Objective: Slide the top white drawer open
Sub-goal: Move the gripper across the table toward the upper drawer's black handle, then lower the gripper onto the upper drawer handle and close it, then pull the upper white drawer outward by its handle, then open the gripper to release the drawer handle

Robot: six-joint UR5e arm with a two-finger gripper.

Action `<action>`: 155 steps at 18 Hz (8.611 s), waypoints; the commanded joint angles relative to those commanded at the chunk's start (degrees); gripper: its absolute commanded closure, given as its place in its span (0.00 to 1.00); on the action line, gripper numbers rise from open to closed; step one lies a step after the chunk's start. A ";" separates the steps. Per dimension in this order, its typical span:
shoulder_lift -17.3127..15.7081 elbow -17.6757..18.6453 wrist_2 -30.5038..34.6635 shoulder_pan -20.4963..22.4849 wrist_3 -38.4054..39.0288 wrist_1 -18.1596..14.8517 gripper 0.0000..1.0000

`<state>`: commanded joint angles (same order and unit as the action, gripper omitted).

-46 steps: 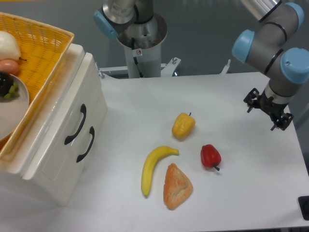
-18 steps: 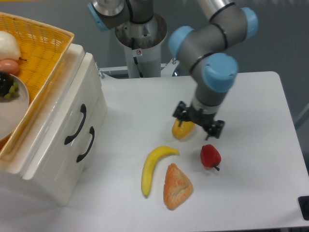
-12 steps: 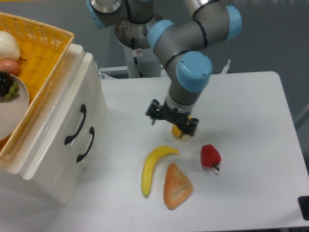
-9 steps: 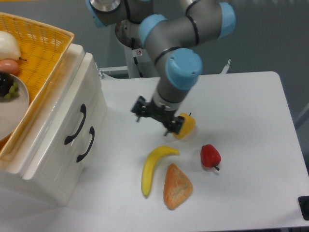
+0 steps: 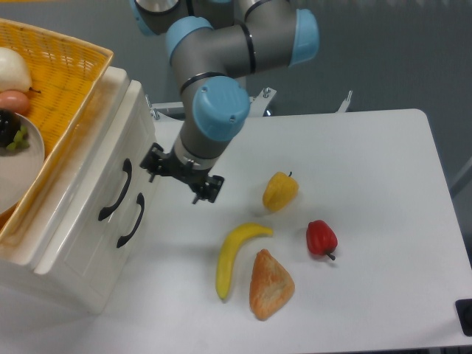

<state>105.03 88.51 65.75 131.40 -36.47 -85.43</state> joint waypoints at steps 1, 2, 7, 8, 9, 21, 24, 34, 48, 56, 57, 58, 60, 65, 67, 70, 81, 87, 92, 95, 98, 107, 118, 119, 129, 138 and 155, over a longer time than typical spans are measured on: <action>-0.09 -0.09 -0.09 0.00 0.00 0.00 0.07; 0.00 -0.09 -0.36 0.00 0.00 0.09 0.07; 0.00 -0.35 -2.29 -0.17 -0.09 0.17 0.07; 0.17 -0.44 -2.99 -0.44 0.00 0.26 0.07; 0.18 -0.44 -2.99 -1.05 0.00 0.26 0.07; 0.53 -0.35 -3.79 -2.11 0.00 0.44 0.17; 0.70 -0.35 -3.87 -2.11 0.09 0.44 0.18; 0.79 -0.35 -4.49 -2.11 0.09 0.44 0.35; 0.70 -0.26 -5.63 -2.81 0.00 0.53 0.65; 0.62 -0.26 -5.72 -2.64 0.09 0.53 0.76; 0.62 -0.26 -5.72 -2.64 0.09 0.53 0.76; 0.62 -0.26 -5.72 -2.64 0.09 0.53 0.77; 0.53 -0.26 -5.72 -2.55 0.09 0.44 0.79; 0.44 -0.26 -5.72 -2.37 0.09 0.53 0.79; 0.44 -0.26 -5.63 -2.29 0.18 0.53 0.79; 0.26 -0.44 -5.54 -2.11 0.26 0.53 0.79; 0.53 -0.44 -4.93 -1.23 0.53 0.53 0.79; 0.79 -0.88 -4.58 -0.26 0.44 0.53 0.79; 0.88 -1.32 -4.49 0.53 0.44 0.62 0.79; 1.05 -1.32 -4.49 1.14 0.18 0.79 0.79; 1.32 -1.41 -3.00 1.32 0.09 0.70 0.79; 1.67 -1.84 -2.47 2.99 -0.17 0.70 0.79; 3.08 -3.69 -2.12 4.83 -0.35 0.88 0.79; 3.25 -3.78 -2.12 5.01 -0.61 0.88 0.79; 3.43 -3.96 -2.12 6.85 -2.20 0.88 0.79; 4.22 -4.83 -2.20 7.73 -3.51 0.97 0.79; 5.01 -5.62 -2.20 8.88 -4.74 1.32 0.43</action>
<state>110.04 82.88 63.55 140.27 -41.21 -84.11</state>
